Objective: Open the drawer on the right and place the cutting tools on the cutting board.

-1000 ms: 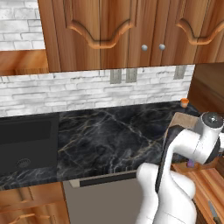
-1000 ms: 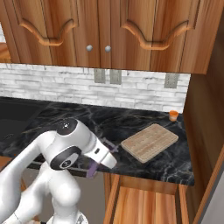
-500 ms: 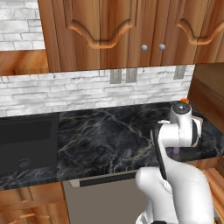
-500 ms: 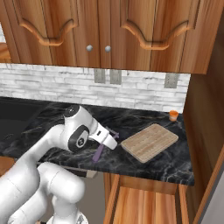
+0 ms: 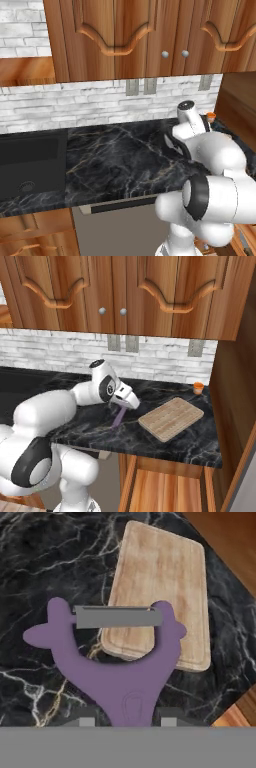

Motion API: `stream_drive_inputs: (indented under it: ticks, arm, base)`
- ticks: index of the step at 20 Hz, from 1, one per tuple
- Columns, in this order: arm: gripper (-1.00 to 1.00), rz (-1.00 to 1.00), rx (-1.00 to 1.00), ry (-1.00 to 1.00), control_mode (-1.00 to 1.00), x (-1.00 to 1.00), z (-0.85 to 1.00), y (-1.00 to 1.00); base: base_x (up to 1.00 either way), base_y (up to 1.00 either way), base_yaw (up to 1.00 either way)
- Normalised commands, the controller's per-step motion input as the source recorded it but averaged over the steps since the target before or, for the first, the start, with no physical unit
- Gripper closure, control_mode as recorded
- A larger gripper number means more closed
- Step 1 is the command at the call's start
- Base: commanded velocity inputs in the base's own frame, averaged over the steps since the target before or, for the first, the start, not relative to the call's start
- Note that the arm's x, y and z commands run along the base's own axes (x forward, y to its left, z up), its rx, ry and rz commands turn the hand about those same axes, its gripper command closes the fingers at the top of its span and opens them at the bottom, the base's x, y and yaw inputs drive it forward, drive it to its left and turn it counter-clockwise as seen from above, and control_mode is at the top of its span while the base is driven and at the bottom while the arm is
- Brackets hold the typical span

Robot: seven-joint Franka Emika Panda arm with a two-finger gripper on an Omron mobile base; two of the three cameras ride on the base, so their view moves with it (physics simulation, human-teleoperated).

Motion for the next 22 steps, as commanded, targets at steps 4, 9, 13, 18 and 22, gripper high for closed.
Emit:
stream_drive_inputs:
  ticks: [4,9,13,18,22]
  arm:
    - [1.00,0.00,0.13,0.25,-1.00,0.73,0.01,-0.52]
    - [1.00,-0.02,0.30,0.17,-1.00,0.51,-0.03,-0.78]
    - [1.00,-0.01,0.06,0.05,-1.00,0.07,-0.09,-0.11]
    - [1.00,0.00,0.00,0.00,-1.00,0.06,-0.33,-0.20]
    - [1.00,0.00,0.00,0.00,-1.00,0.04,-0.45,-0.32]
  base:
    - [0.00,0.00,0.00]
    - [0.00,0.00,0.00]
    - [0.00,0.00,0.00]
    - [0.00,0.00,0.00]
    - [0.00,0.00,0.00]
